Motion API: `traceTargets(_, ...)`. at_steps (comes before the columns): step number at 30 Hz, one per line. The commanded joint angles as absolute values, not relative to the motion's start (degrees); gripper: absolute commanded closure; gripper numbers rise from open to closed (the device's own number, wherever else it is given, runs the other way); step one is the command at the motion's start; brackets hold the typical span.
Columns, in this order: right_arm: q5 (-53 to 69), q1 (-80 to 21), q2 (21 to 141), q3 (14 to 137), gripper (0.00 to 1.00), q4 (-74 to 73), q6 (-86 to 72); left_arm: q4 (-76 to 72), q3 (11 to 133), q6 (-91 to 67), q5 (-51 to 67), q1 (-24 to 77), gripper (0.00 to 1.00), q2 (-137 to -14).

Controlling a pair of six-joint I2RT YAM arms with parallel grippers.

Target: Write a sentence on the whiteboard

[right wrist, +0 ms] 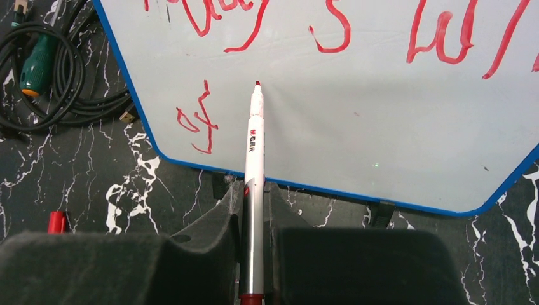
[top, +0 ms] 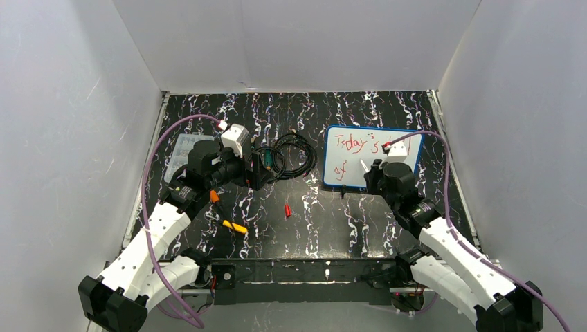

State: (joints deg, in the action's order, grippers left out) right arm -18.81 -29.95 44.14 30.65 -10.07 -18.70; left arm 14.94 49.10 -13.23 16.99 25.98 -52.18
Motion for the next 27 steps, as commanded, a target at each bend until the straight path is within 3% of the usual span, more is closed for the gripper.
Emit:
traceTargets(1,-20.4,-29.6,44.8,33.2,0.99,-4.8,-16.6,14.5,48.4,-13.2,17.8,25.6,0.10,-51.2)
traceTargets(27,-20.5,-29.6,47.3,30.3,0.99,-8.0,-18.6,14.4,48.4,-13.4,18.3,25.6,0.10,-51.1)
